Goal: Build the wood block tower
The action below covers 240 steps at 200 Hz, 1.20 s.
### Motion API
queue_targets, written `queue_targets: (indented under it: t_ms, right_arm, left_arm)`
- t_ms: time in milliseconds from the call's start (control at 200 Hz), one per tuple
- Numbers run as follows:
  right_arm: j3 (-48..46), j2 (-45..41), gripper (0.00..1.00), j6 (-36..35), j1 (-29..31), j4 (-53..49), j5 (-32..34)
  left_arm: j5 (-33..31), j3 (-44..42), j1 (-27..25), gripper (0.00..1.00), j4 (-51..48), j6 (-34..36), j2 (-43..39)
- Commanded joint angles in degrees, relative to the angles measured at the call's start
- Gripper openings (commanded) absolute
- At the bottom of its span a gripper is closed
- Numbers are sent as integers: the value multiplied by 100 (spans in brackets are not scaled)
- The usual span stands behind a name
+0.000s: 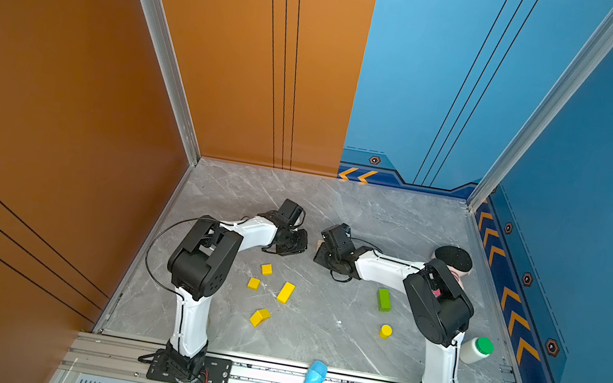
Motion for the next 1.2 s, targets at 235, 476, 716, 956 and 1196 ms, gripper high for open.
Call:
queue_targets:
  t_ms: [235,476,716,956,1196]
  right_arm:
    - [-525,-213,0,92,-297,-278,194]
    - [-425,-145,0,97,-313,-232,84]
    - [-464,-205,0,88,-294,-261,-107]
    - [-727,-865,0,-167,-301,-601,-225]
    - [-1198,-1546,0,-263,-471,-716,-265]
  left_arm:
    - [66,-108,22,0,17,80,-131]
    - [60,-103,21,0,20,80,-144]
    - [77,-78,13,0,16,64,-114]
    - [134,61,-15,0,19,65,6]
    - [223,406,-40,0,20,81,337]
